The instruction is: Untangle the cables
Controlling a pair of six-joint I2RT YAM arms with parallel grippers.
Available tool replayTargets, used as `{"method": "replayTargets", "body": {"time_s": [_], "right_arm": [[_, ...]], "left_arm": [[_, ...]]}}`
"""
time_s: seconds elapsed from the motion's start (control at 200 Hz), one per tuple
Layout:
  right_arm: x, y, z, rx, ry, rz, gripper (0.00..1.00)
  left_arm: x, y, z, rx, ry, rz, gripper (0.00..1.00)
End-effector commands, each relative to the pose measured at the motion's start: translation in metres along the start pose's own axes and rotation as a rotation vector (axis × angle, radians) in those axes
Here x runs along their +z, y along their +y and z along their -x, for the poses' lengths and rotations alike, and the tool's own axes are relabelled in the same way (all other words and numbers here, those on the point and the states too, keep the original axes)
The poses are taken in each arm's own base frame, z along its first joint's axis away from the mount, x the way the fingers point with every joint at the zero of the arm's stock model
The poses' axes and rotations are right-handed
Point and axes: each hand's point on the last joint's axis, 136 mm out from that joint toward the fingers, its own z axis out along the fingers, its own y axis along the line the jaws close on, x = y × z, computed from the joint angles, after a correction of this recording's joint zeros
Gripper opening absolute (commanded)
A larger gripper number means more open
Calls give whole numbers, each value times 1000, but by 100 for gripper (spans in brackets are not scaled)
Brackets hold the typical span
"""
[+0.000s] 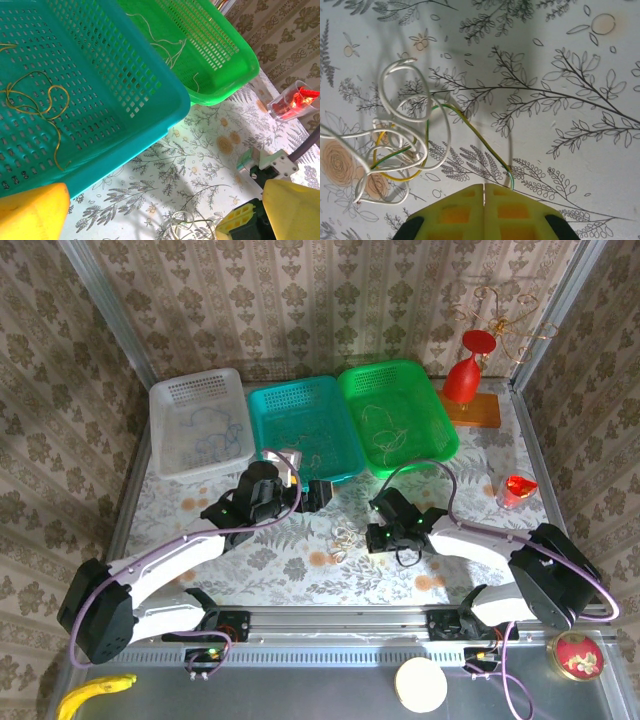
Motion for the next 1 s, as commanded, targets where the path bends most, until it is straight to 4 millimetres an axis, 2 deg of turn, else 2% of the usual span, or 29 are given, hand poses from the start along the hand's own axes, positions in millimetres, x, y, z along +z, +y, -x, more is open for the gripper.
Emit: {"method": "replayTargets", "body": {"time_s": [0.0,0.145,0.375,0.535,0.655,0.995], "right_arm": [[-9,8,9,-26,-29,9,0],[-40,20,21,-44,-88,51,0],[-104,61,48,-101,-190,202,0],[-138,88,67,-123,-243,304,0],[-156,102,78,-129,-277,360,0],[-190,128,97,-122,-342,467,0]], "left_arm": [[-6,-3,7,5,-31,-7,100],[-7,-7,8,26,-26,-23,100],[-8,-28,11,103,-23,-150,100],[-8,-35,8,140,-31,-223,100],[-8,-40,3,165,-46,-277,100],[1,-41,-24,200,10,-356,100]]}}
